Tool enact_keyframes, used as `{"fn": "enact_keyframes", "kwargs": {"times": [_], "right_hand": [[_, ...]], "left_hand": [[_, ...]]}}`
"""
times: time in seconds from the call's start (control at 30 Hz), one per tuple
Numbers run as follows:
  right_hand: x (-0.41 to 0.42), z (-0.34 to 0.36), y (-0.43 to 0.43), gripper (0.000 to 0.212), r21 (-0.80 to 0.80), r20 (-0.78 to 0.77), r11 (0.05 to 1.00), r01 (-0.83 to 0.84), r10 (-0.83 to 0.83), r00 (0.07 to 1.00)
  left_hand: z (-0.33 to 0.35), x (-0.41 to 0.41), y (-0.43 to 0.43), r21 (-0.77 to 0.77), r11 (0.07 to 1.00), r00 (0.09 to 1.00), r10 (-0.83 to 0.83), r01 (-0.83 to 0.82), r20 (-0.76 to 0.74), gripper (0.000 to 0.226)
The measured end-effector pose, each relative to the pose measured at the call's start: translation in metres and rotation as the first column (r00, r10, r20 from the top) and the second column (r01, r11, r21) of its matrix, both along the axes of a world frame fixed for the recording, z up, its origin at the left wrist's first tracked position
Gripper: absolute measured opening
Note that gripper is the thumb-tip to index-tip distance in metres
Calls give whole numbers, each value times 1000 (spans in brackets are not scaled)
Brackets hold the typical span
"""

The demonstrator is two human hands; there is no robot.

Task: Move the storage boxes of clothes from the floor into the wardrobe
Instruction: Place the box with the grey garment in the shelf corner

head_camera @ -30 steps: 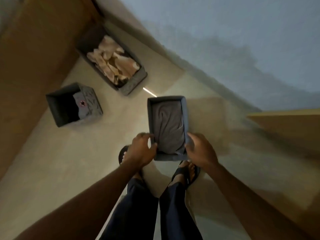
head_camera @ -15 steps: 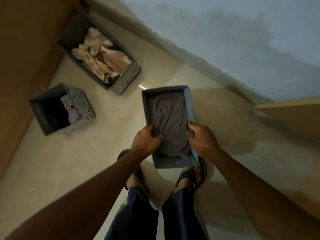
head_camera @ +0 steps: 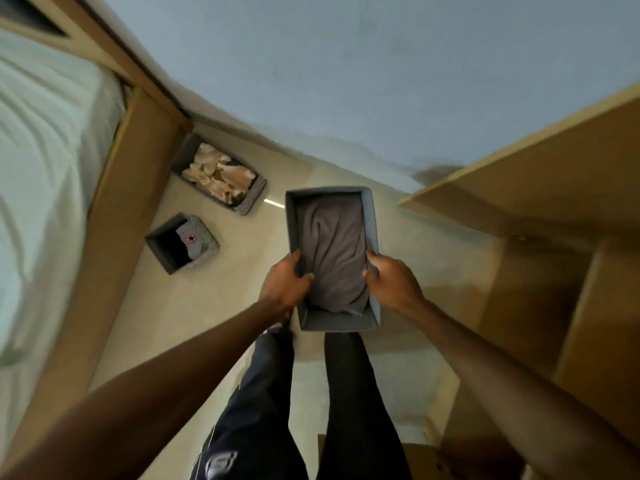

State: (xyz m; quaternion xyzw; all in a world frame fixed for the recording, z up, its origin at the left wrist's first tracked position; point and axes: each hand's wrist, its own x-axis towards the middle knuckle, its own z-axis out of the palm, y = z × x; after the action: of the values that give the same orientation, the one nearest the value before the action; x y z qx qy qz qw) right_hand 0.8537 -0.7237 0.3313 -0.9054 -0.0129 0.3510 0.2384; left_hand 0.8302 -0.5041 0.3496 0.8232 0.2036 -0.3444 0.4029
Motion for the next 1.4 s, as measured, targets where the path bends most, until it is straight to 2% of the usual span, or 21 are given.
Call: {"fn": "enact_keyframes", "kwargs": {"times": [0.2, 0.33, 0.5, 0.67, 0.83, 0.93, 1.03, 1.17, 1.27, 1.4], "right_hand": [[-64, 135, -8, 52, 45, 70, 953, 301, -303, 950], [-110, 198, -21, 52, 65, 197, 896, 438, -442, 875], [-150, 245, -64, 50, 68, 330, 796, 602, -587, 739], [-184, 272, -126, 50, 92, 406, 627, 773, -733, 546], [-206, 309, -196, 48, 147, 511, 499, 854, -778, 366], [-209, 331, -237, 48, 184, 593, 456, 871, -758, 271], [-208, 346, -274, 49, 233, 639, 433, 871, -743, 198], [-204, 359, -324, 50, 317, 625, 375, 871, -774, 106], [-196, 369, -360, 48, 371, 615, 327, 869, -788, 34], [-179, 367, -411, 42, 425, 570, 263, 866, -821, -31]], "left_hand": [[113, -21, 12, 36, 942, 933, -336, 334, 129, 73], [174, -24, 2, 96, 869, 831, -492, 484, 260, 76], [224, -14, -56, 122, 756, 663, -629, 643, 406, 74], [258, -5, -149, 122, 644, 513, -697, 755, 501, 75], [286, -2, -248, 70, 544, 400, -693, 836, 600, 71], [301, 7, -303, 10, 481, 356, -662, 877, 659, 68], [322, 9, -351, 10, 474, 332, -632, 880, 701, 67], [346, 16, -413, 12, 469, 305, -593, 883, 745, 65], [360, 29, -459, 61, 416, 237, -628, 907, 741, 64], [375, 47, -517, 108, 355, 179, -683, 928, 708, 48]]}}
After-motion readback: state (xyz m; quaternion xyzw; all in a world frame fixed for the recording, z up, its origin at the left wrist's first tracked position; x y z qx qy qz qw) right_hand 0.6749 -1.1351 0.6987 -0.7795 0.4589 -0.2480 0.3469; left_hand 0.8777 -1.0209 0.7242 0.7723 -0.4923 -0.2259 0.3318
